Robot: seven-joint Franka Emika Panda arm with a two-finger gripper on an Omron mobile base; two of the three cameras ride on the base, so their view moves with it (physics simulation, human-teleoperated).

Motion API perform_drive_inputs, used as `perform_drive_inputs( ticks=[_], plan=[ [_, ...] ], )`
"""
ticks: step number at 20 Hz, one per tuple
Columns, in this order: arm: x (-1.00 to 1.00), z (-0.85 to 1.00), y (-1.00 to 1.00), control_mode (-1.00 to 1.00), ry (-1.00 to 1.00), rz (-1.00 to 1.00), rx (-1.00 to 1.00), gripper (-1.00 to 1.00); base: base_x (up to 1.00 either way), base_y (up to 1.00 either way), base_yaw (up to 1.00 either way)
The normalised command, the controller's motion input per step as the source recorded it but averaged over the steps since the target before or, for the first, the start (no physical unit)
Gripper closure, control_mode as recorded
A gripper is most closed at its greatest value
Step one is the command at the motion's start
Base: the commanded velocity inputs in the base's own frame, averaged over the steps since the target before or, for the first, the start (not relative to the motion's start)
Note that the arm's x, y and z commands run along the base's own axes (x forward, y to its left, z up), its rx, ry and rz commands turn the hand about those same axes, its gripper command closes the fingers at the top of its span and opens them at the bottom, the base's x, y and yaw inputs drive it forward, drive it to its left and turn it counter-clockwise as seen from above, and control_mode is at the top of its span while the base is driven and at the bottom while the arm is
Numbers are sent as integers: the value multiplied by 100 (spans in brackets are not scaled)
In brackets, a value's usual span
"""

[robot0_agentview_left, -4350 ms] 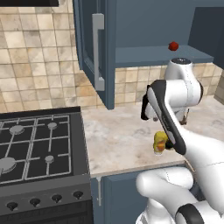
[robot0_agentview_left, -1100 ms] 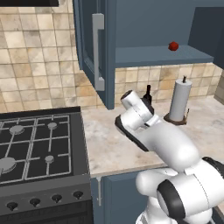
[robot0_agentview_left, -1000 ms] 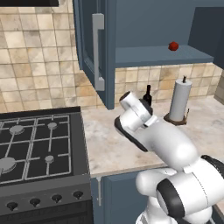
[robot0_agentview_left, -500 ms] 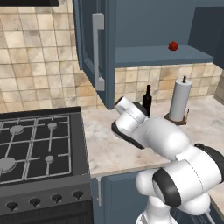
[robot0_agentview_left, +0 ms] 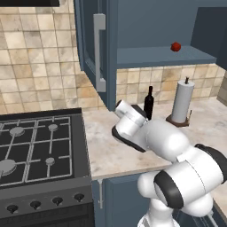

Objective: Pick the mayonnaise and mustard from the counter and place them in the cabinet.

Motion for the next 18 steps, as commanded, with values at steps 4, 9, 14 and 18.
perform_drive_inputs(
  ticks=[4, 9, 14, 18],
  plan=[
    [0, -17, -16, -100, -8, 0, -6, -100, 0, 0, 0],
    [5, -20, -22, -100, -3, 0, -5, -100, 0, 0, 0],
    [6, -14, -13, -100, -1, 0, -4, -100, 0, 0, 0],
    [3, -2, -4, -100, -2, 0, -2, -100, 0, 0, 0]
  ],
)
